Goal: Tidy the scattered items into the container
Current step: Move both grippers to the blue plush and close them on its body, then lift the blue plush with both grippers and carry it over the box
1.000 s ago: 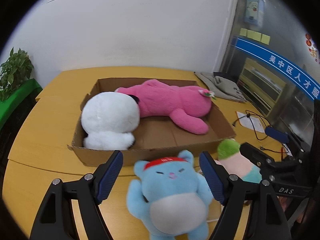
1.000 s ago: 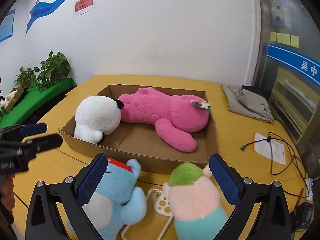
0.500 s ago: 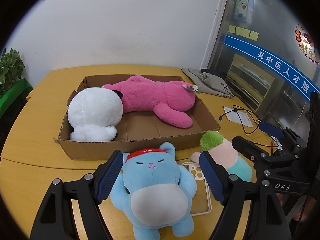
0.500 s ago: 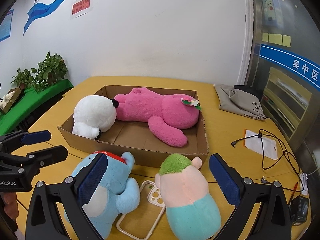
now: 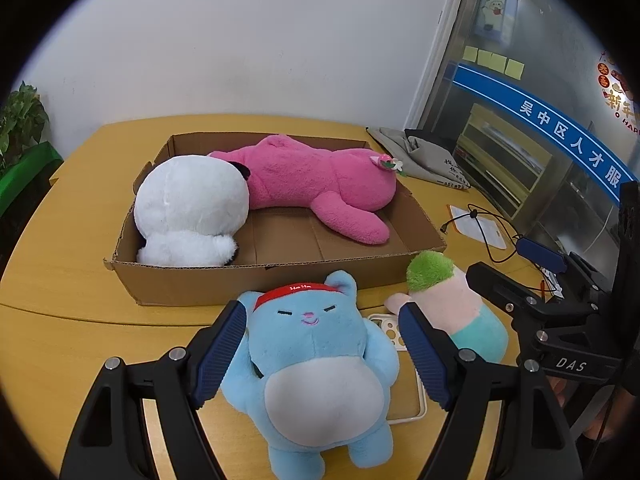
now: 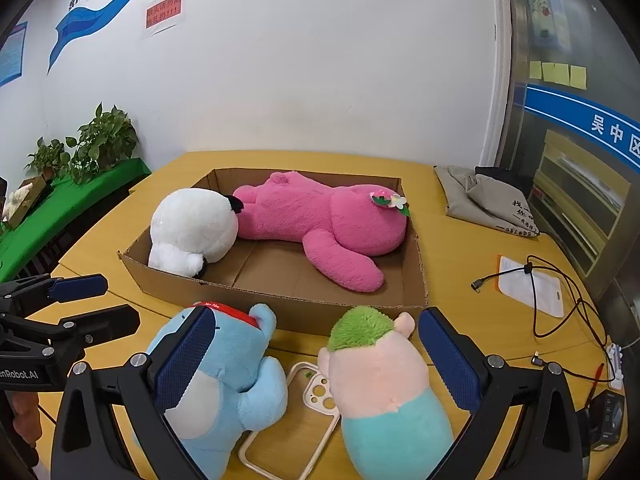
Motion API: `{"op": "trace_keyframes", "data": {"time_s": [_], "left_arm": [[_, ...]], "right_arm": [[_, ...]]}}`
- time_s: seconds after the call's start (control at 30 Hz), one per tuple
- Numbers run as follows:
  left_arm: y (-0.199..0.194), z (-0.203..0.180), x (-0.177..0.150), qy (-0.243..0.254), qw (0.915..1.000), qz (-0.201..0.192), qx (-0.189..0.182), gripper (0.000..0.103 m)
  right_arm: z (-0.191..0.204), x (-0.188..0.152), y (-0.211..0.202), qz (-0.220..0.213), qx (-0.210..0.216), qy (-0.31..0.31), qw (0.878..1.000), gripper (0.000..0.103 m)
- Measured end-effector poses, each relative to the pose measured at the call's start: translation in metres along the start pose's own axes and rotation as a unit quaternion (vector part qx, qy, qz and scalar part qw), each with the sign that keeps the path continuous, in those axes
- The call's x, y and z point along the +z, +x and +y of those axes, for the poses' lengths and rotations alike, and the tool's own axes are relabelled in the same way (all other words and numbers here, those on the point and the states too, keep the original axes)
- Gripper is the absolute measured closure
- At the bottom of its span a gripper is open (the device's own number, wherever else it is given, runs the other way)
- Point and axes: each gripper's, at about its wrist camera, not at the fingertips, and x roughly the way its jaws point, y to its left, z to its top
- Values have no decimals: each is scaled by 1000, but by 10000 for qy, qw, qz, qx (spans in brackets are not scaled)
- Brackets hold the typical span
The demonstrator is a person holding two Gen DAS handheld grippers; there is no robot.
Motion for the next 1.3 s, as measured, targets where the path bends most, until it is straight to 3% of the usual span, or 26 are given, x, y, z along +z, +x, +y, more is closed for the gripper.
{"op": "trace_keyframes", "data": {"time_s": [0.23, 0.47, 0.73, 0.8, 0.93, 1.0, 1.13, 1.3], "left_arm": [[6, 16, 0, -182, 9995, 118, -229, 24], [30, 40, 3, -208, 9971, 613, -402, 24], [89, 45, -15, -32, 9850, 1532, -791, 24], [103, 43, -26, 39, 9793, 1798, -934, 24], [112, 48, -32, -56, 9723, 1884, -1379, 24], [115, 48, -35, 44, 9711, 1974, -1341, 24], [115, 53, -40, 60, 9658, 2071, -1560, 34], [105, 51, -47, 88, 9656, 1984, -1680, 46]], "right_arm": [[1, -1, -3, -78, 215, -65, 9997, 0], [19, -23, -7, -169, 888, -700, 9934, 0], [79, -73, 11, -10, 1844, -2016, 9619, 0], [93, -88, 26, 160, 1887, -2380, 9526, 0], [108, -103, 62, 505, 1828, -2721, 9434, 0], [111, -106, 75, 635, 1886, -2790, 9394, 0], [109, -106, 83, 817, 2103, -2808, 9329, 2], [104, -114, 69, 706, 2092, -2692, 9374, 19]]}}
